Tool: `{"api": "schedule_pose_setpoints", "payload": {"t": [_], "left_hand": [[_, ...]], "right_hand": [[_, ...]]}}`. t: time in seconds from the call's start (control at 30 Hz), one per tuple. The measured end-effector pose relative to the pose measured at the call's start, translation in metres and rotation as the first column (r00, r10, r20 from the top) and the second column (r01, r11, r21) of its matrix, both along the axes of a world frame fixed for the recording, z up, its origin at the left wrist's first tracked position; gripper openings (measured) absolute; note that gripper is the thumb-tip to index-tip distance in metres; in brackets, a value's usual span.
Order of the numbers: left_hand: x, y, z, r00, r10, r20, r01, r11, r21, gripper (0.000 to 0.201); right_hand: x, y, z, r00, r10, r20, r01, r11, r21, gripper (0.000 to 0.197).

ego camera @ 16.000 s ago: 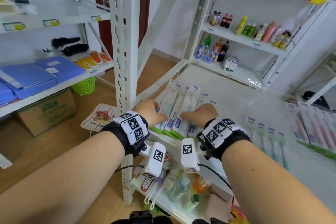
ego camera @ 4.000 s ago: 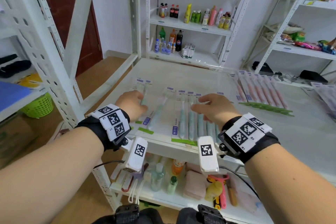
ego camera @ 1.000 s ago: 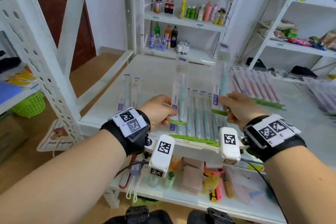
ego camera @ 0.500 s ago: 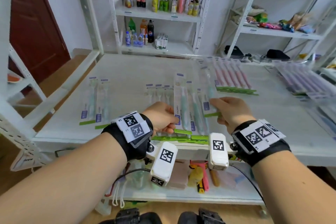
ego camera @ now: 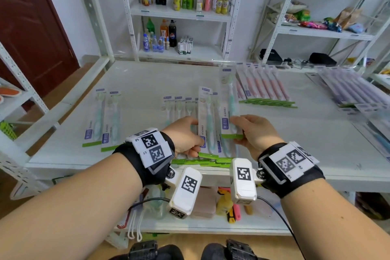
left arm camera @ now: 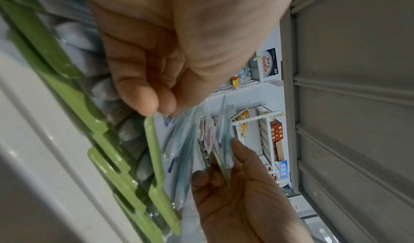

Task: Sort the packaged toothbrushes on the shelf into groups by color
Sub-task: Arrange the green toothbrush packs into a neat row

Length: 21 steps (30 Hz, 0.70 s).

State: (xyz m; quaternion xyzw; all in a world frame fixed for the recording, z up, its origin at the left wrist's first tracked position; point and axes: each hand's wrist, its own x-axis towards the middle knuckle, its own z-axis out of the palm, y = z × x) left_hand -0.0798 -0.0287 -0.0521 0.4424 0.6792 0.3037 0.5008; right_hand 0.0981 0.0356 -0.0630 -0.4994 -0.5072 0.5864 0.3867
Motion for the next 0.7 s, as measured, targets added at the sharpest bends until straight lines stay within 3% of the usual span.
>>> {"api": "schedule_pose_setpoints", "payload": {"t": [0.7], "left_hand": [[0.008, -0.002, 0.014, 0.977, -0.109, -0.181, 0.111, 0.994, 0.001, 0.051]], "right_hand": [[-0.007, -0.011, 0.000, 0.996, 0.088, -0.027, -0.089, 0.995, -0.035, 0.015]]}}
